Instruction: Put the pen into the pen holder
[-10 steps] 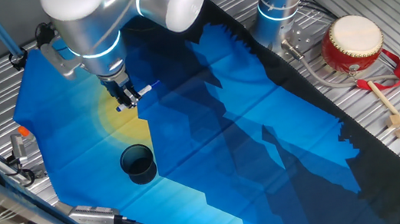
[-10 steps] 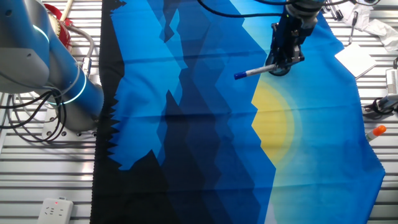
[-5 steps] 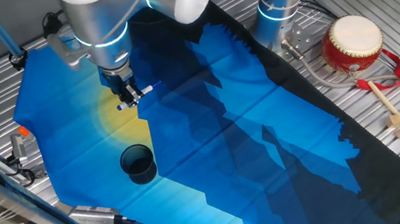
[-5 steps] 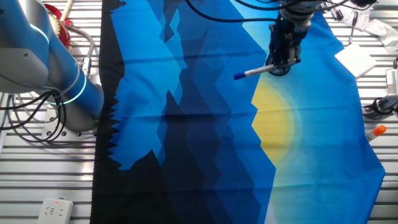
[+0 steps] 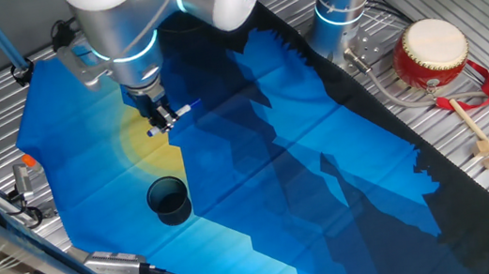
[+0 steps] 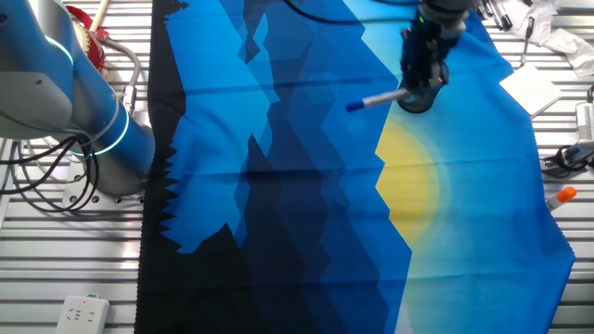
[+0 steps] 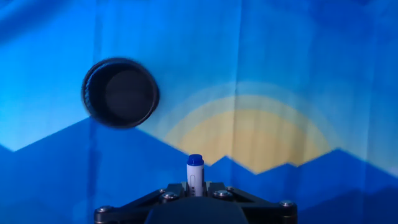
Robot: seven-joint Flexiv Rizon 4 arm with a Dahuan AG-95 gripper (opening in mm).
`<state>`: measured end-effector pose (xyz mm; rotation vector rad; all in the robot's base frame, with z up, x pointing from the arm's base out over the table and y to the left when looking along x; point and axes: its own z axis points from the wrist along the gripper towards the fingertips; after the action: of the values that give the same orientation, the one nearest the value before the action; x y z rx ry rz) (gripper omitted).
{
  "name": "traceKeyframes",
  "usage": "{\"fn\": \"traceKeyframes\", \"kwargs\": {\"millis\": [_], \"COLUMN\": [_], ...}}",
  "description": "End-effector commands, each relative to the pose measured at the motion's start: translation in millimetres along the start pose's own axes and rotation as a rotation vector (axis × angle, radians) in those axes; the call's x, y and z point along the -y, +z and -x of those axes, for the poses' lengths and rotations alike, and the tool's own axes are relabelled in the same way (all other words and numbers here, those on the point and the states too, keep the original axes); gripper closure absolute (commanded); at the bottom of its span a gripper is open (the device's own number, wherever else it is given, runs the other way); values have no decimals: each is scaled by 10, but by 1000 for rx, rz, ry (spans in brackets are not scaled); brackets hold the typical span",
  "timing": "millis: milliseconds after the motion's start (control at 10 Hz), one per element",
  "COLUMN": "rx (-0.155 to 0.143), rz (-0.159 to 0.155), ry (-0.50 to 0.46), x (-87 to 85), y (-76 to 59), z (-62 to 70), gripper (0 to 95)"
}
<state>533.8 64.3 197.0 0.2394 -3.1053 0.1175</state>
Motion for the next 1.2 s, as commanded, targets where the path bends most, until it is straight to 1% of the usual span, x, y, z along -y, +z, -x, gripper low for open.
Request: {"fn": "traceKeyframes", "kwargs": {"millis": [100, 300, 500, 600, 700, 800, 900, 1200], "rx": [-20, -31, -33, -9, 41, 78, 122, 251], "rz": [-2, -4, -3, -11, -37, -85, -120, -150], "ry": [24, 37, 36, 28, 10, -20, -49, -85], "x": [-123, -213, -226, -249, -270, -292, -294, -295], "y": [-54, -94, -99, -108, -116, -124, -125, -125], "z": [-90, -184, -198, -221, -240, -255, -256, -256], "gripper": [950, 950, 950, 950, 950, 950, 950, 950]}}
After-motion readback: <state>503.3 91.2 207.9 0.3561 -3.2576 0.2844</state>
